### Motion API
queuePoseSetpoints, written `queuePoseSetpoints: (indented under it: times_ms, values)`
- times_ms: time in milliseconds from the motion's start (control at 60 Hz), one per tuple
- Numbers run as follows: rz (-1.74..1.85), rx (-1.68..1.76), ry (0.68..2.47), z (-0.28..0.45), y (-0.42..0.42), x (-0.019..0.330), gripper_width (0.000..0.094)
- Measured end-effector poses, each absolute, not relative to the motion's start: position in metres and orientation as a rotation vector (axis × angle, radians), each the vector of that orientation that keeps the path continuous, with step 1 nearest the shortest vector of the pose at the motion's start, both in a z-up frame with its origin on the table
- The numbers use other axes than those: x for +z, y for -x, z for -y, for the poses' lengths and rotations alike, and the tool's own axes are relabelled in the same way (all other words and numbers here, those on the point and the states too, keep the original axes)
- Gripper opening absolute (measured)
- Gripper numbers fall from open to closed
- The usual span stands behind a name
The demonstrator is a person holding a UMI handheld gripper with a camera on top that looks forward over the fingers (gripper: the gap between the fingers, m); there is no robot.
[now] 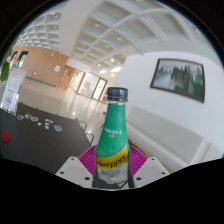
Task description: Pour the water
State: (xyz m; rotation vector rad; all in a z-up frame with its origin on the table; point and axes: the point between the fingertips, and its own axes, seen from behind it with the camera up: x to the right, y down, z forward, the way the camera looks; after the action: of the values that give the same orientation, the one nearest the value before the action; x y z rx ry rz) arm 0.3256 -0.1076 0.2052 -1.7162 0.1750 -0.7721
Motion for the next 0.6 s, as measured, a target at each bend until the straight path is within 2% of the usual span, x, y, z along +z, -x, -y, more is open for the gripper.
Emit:
queuePoseSetpoints:
  times_ms: [117,250,333,400,467,600]
  values:
    - [-0.038,-0.977,1.584,0.078,-0.282,0.289,0.0407]
    - [0.243,-1.227,1.36,0.031,-0.186,0.38,0.0407]
    - [0.481,-1.352,1.165,0.0,-0.098,0.415,0.0408]
    - [0.677,-1.466,0.997,-0.023,-0.026,0.43,0.0408]
    - [0.856,-1.561,0.828,-0.039,0.042,0.428,0.0407]
    - [1.171,-1.695,0.492,-0.064,0.159,0.382,0.0408]
